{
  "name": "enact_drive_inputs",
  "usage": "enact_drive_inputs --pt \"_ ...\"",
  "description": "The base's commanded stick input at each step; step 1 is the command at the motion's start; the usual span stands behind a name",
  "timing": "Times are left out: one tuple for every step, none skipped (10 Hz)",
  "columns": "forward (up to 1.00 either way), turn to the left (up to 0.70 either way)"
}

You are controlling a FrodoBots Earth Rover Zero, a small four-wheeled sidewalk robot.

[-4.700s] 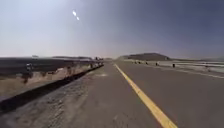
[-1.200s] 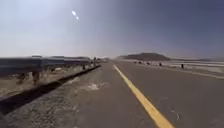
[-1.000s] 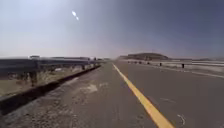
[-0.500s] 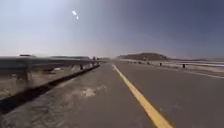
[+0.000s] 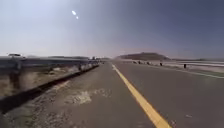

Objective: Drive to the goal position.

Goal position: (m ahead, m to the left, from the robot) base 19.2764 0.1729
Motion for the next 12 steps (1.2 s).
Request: enact_drive_inputs --pt "0.50 0.00" --pt "0.50 0.00" --pt "0.50 0.00" --pt "0.50 0.00" --pt "0.50 0.00" --pt "0.50 0.00" --pt "0.50 0.00" --pt "0.50 0.00" --pt "0.50 0.00" --pt "0.50 0.00" --pt "0.50 0.00" --pt "0.50 0.00"
